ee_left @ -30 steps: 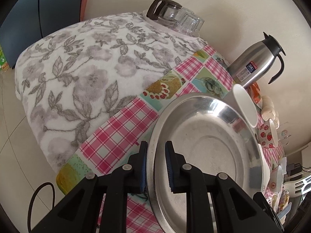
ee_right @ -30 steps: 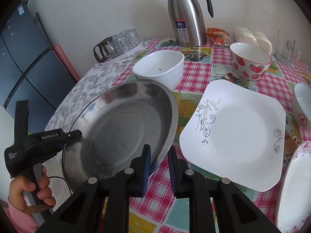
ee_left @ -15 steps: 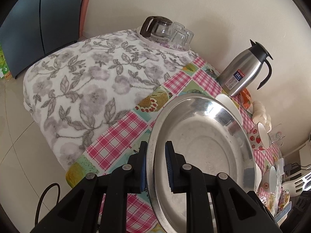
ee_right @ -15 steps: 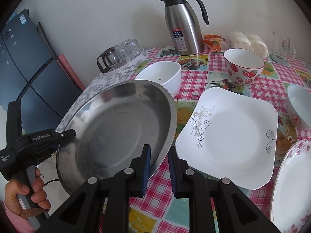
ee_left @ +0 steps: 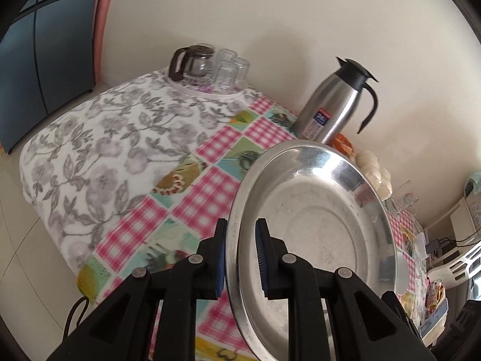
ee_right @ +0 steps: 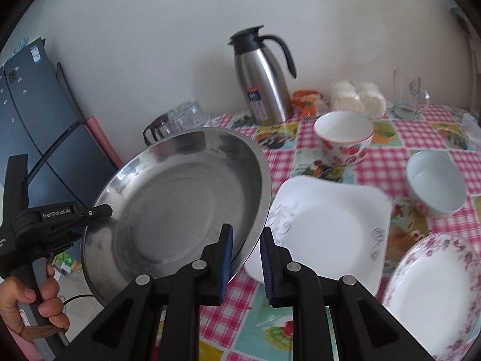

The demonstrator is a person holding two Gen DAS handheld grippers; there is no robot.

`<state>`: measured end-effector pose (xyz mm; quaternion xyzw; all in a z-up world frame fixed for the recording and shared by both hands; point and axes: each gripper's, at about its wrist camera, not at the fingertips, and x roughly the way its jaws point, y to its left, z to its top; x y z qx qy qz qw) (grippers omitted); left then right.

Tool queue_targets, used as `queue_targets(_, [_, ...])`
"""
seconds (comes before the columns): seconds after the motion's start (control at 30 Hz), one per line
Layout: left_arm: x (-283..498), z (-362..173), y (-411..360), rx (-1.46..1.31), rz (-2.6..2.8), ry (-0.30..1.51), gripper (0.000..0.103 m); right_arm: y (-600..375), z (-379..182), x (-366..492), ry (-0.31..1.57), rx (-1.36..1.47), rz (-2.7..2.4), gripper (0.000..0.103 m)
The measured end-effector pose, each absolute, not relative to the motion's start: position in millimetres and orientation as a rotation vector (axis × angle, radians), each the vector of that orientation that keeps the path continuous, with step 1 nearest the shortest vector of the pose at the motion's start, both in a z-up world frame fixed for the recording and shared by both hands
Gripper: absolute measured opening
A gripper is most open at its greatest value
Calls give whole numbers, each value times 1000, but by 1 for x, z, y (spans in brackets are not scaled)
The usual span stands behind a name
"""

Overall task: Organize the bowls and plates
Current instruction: 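Lift the steel basin with the left tool and carry it aside, then lower the steel basin onto the table with the left tool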

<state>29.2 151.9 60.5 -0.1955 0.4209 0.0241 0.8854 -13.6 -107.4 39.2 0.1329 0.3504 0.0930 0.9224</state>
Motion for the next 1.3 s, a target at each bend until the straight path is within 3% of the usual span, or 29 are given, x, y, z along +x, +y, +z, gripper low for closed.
queue_targets(0.37, [52, 87, 62, -346, -103, 854, 18, -179, 64, -34, 561, 348, 5, 19])
queue_targets(0.67, [65, 73, 18, -341, -164, 902, 18, -220, 54, -35, 587, 405, -118, 19])
queue_targets(1.3, [87, 8, 36, -419, -132, 1044, 18, -211, 17, -17, 748, 332, -130, 20])
